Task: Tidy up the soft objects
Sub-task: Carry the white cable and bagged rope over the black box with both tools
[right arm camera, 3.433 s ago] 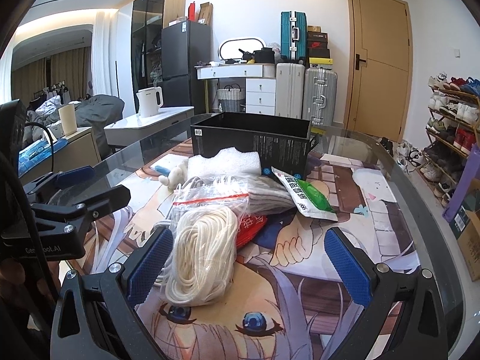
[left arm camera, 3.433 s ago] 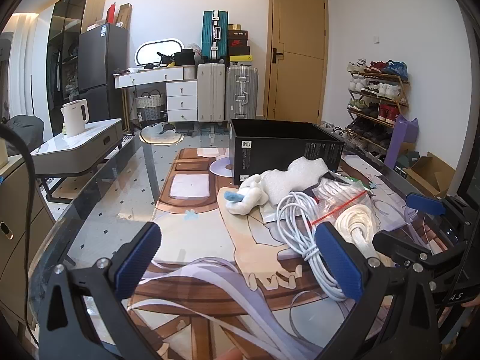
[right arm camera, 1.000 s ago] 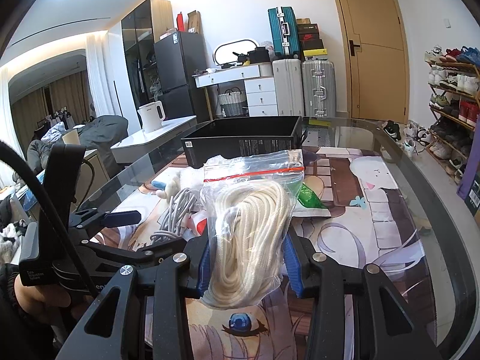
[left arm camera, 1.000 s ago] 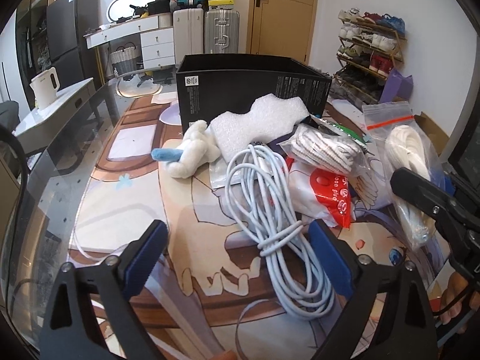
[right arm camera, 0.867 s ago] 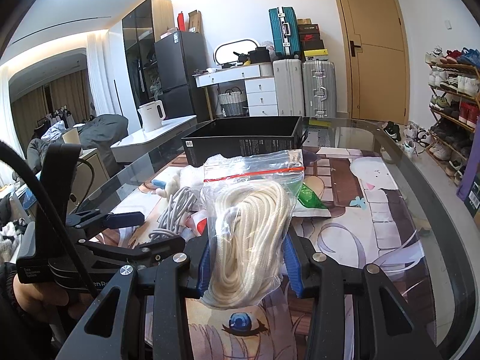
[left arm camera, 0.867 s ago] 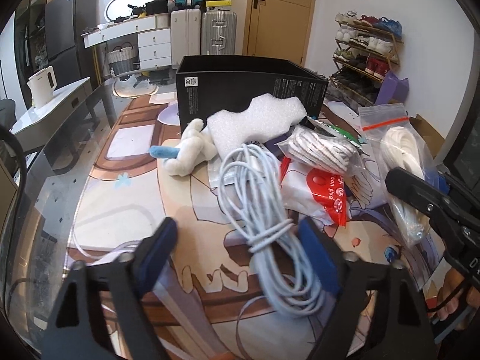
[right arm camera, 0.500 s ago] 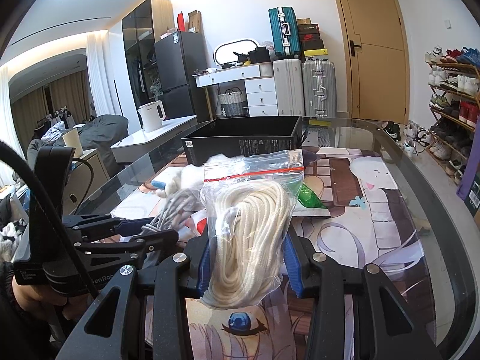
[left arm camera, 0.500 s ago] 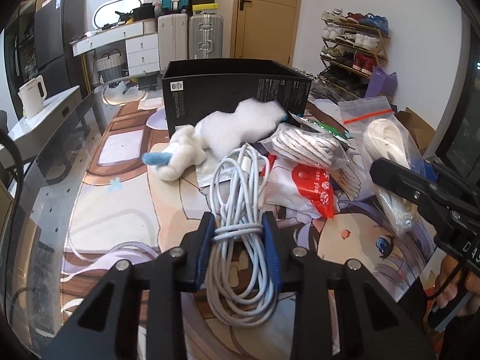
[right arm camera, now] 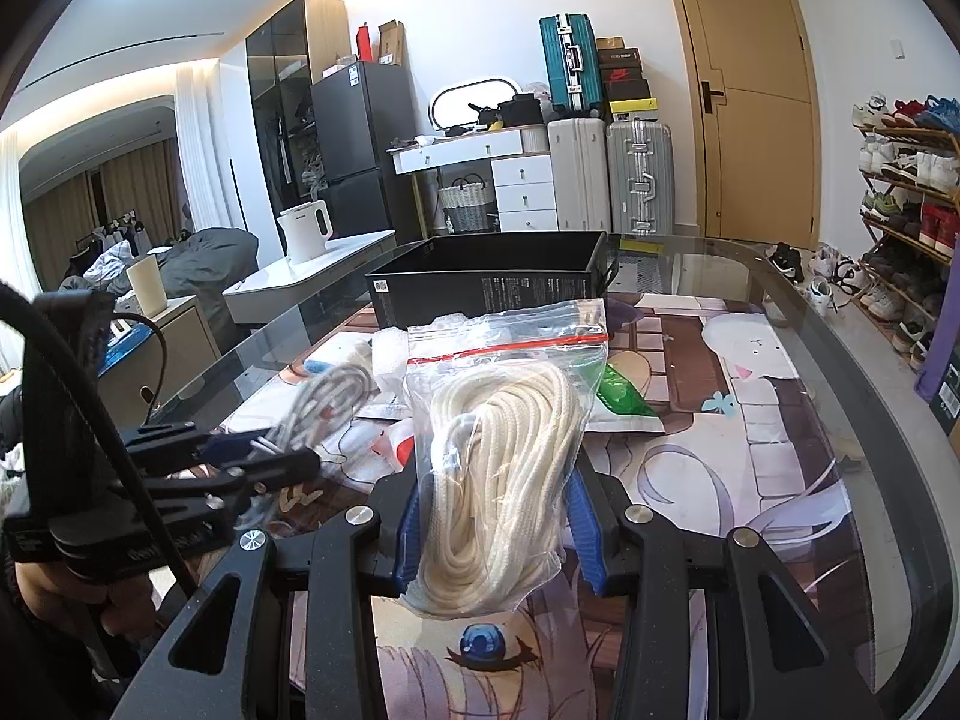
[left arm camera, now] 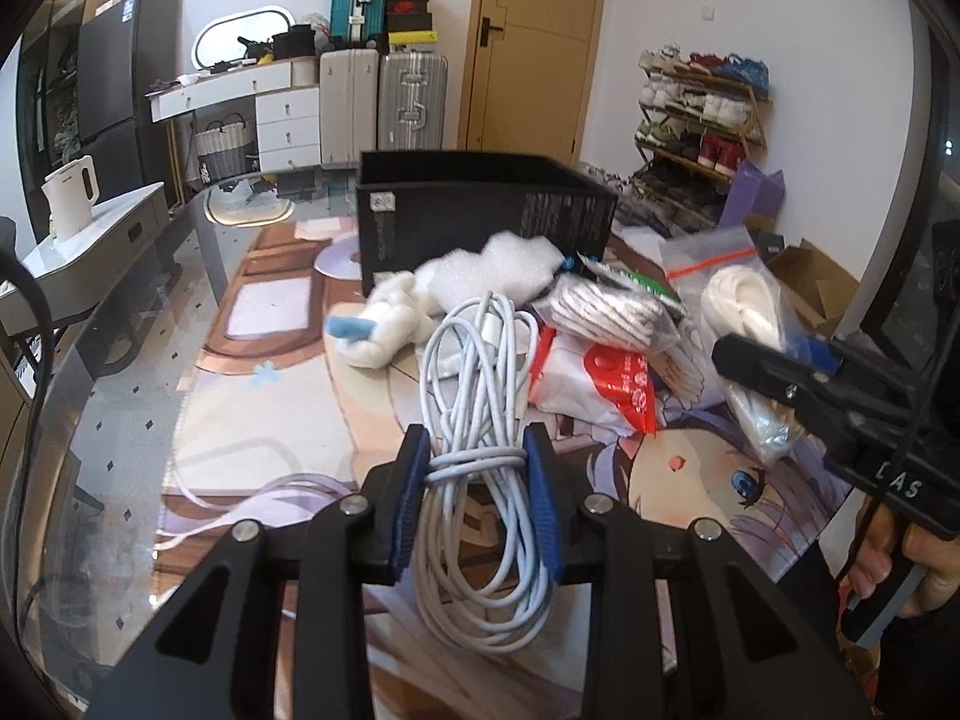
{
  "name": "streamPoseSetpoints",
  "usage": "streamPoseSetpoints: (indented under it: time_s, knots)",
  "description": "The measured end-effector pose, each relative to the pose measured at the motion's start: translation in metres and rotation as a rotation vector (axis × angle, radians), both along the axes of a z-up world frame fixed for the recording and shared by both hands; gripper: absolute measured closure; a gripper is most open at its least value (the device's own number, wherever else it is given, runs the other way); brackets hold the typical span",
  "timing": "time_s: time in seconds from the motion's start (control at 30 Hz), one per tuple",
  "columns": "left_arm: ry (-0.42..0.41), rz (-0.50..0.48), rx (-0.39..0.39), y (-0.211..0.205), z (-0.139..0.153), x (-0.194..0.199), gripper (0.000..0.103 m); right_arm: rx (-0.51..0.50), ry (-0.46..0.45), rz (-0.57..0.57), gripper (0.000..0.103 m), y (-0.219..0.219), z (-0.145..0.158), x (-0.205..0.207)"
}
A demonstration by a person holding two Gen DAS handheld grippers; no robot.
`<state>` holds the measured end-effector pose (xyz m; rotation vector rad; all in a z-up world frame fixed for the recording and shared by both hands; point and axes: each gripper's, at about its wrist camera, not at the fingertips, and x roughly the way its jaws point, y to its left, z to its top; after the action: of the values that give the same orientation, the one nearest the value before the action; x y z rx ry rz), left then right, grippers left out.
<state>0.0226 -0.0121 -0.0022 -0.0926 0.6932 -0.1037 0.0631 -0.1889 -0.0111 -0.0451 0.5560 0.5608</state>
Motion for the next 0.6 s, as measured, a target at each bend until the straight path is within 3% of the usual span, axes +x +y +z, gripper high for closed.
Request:
streamPoseSetpoints:
  time_s: [0.6]
  knots:
    - [-0.097, 0.027, -0.031, 0.028, 0.036, 0.002, 0.073, 0.034, 0.013, 0.023, 0.062, 0.000, 0.015, 0.012]
